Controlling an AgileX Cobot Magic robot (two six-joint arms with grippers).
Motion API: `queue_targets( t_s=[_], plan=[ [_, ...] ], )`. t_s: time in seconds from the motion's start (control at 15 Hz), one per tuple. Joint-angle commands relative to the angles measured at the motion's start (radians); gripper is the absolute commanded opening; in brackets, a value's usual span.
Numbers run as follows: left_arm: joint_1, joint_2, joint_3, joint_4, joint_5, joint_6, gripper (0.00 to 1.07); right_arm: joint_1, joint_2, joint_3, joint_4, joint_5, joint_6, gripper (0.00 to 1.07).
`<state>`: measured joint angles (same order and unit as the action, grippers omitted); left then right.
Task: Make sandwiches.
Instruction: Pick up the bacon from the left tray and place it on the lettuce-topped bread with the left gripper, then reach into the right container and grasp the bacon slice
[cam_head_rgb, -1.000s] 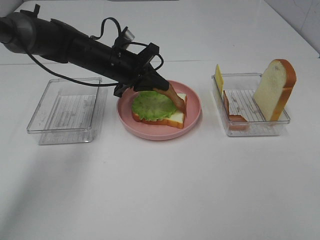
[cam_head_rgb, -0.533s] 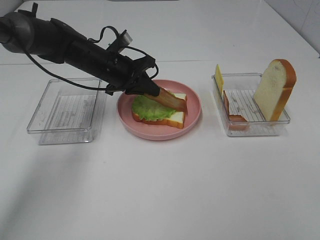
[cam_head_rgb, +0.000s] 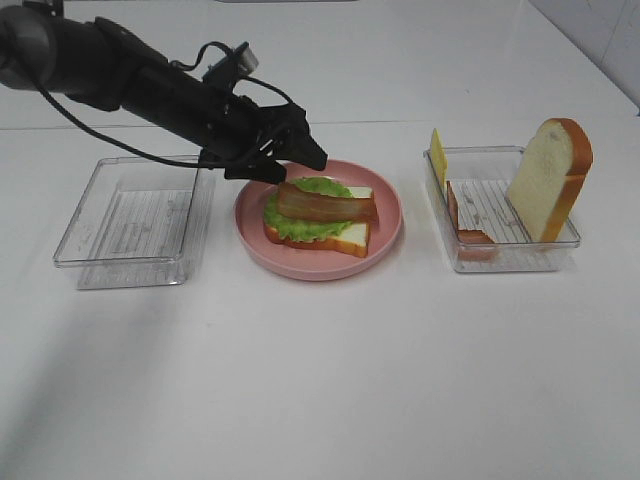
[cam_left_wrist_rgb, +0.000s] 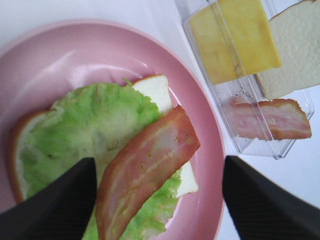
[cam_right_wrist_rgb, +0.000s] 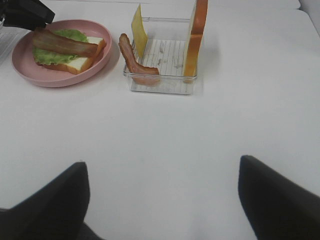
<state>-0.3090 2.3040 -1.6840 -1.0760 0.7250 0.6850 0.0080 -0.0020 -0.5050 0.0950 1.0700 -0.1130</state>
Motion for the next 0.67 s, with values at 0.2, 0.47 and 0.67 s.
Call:
queue_targets(
  t_s=[0.2,0.47,0.67],
  plan=[
    [0.0,-0.161,-0.002,0.32,0.016,-0.182,0.79,-0.006,-0.015,0.002,0.004,-0.009,-0.005,0.78],
    [0.0,-0.344,-0.002,0.65,0.194,-0.492,0.78,-0.006,-0.015,0.002,0.004,-0.009,-0.005,0.78],
    [0.0,-0.48,0.001,0.787,0.336,-0.645,0.78,-0.006,-0.015,0.002,0.004,-0.009,-0.005,0.78]
  ],
)
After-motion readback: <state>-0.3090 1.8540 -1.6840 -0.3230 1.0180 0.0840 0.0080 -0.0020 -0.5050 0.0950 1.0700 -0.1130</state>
